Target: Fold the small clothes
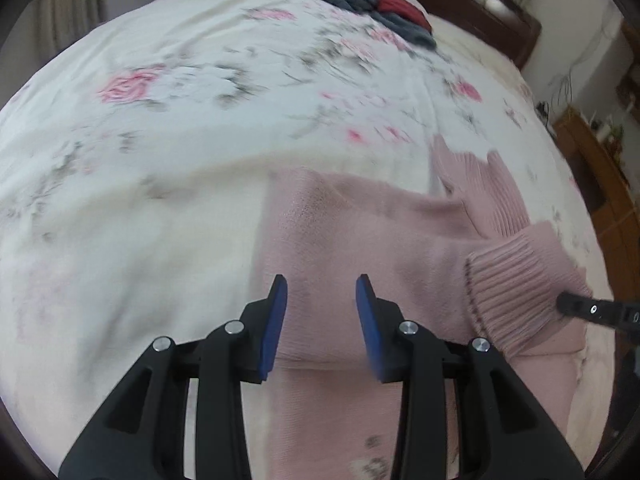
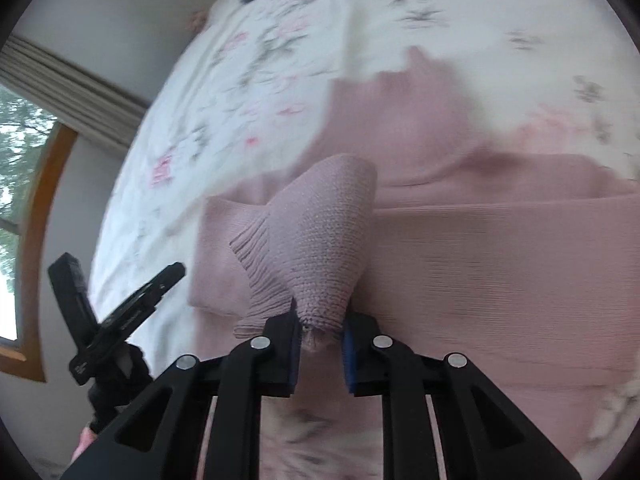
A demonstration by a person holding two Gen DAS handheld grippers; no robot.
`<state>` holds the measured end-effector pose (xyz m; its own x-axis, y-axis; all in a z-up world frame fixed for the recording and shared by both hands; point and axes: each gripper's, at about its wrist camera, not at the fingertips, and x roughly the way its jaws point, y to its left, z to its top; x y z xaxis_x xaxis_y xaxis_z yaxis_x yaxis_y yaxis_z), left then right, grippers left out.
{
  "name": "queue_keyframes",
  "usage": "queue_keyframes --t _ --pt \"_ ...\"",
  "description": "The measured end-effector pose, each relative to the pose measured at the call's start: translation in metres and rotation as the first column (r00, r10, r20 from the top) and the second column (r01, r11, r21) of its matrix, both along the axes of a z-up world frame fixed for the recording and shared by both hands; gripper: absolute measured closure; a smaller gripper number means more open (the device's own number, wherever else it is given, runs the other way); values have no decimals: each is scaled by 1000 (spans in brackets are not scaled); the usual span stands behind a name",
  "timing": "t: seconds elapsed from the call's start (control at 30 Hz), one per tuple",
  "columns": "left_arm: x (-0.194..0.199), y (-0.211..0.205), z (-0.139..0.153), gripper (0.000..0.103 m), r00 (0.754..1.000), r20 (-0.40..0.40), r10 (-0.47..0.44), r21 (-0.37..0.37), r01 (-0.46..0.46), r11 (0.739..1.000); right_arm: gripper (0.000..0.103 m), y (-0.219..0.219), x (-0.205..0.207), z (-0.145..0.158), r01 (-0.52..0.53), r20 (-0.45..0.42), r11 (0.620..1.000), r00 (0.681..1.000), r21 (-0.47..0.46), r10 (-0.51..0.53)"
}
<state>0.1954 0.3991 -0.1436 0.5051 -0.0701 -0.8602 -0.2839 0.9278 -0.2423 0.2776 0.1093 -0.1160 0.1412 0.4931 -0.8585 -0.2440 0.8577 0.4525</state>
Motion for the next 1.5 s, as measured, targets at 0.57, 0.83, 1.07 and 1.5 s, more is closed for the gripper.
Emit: queue_keyframes --t 0.57,0.83,1.07,1.5 --pt "12 -14 -32 67 994 -107 -8 34 11 999 73 -22 5 -46 46 -30 986 998 -159 -51" --pt "10 -24 -5 57 997 -55 -50 15 51 999 56 28 -18 -1 -89 40 986 995 -141 95" --pt "21 -26 -39 57 992 -120 -47 -20 45 999 44 82 -20 -49 -124 -14 947 992 -295 125" --pt "20 -29 -46 57 994 -103 -41 9 42 999 87 37 -19 -34 -56 3 968 998 -245 58"
